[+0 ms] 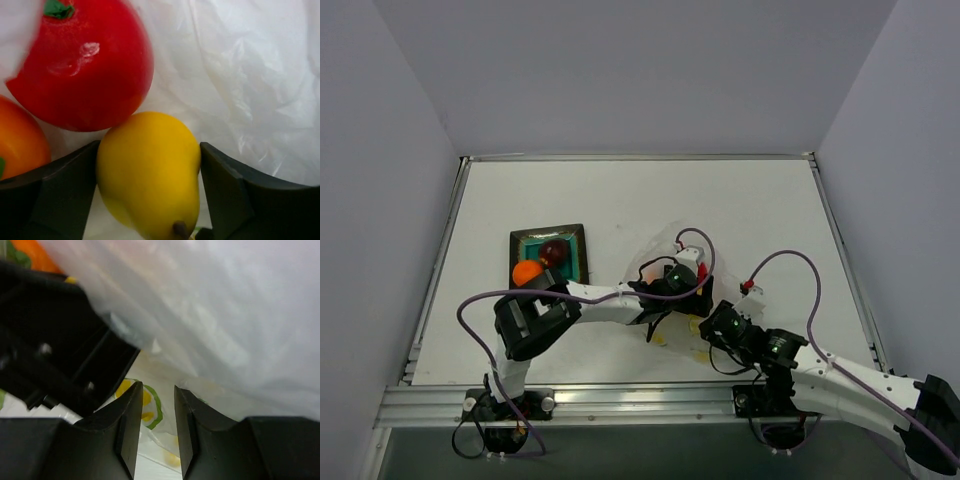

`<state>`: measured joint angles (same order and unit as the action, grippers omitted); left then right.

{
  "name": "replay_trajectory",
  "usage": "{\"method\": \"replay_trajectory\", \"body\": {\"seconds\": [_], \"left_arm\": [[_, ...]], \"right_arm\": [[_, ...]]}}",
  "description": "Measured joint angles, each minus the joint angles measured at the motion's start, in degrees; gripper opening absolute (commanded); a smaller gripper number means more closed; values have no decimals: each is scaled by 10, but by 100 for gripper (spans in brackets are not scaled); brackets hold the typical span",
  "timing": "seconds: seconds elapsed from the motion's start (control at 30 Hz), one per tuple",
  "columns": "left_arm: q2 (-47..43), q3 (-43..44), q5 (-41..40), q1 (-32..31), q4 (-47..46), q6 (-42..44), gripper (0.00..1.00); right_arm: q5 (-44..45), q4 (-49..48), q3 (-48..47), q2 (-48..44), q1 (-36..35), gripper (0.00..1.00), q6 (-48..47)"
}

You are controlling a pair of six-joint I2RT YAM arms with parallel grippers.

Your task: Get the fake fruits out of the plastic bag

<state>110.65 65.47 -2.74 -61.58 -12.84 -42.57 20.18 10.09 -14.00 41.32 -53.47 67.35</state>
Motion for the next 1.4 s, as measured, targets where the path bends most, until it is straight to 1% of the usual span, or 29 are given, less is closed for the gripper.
{"method": "replay_trajectory", "body": {"seconds": [0.03,0.17,0.33,0.47,0.57,0.73,0.8,0.87,0.93,1.03,1.13,1.23,1.3,1.4], "left_arm": [[3,0,0,2,-8,-2,60],[3,-1,0,5,-22,-9,43],[-31,-21,0,5,-28,-5,42],[-104,-28,7,6,-11,8,41],[-176,-19,34,12,9,21,42],[-268,13,94,46,22,29,42],[-312,11,108,68,38,32,42],[-369,-10,105,91,54,37,43],[-436,-43,69,113,82,46,43],[-537,-106,-29,140,140,55,45],[-589,-170,-125,166,192,59,45],[-593,-221,-185,199,225,60,46],[-566,-246,-216,213,236,63,46],[-509,-268,-246,216,240,72,47]], "right_arm": [[6,-3,0,2,-11,28,4],[17,-15,3,-15,-24,27,18],[25,-20,22,-46,-24,26,30],[35,-22,23,-46,-24,26,31],[43,-22,21,-29,-24,24,31],[55,-23,15,-9,-24,23,28],[60,-23,15,-12,-24,23,26],[62,-23,15,-17,-24,23,21],[64,-23,15,-23,-24,22,17],[66,-22,15,-30,-23,23,11],[67,-22,13,-31,-20,22,0],[69,-22,6,-29,-20,22,-11],[70,-21,0,-23,-20,23,-17],[70,-22,-7,-13,-19,22,-25]]}}
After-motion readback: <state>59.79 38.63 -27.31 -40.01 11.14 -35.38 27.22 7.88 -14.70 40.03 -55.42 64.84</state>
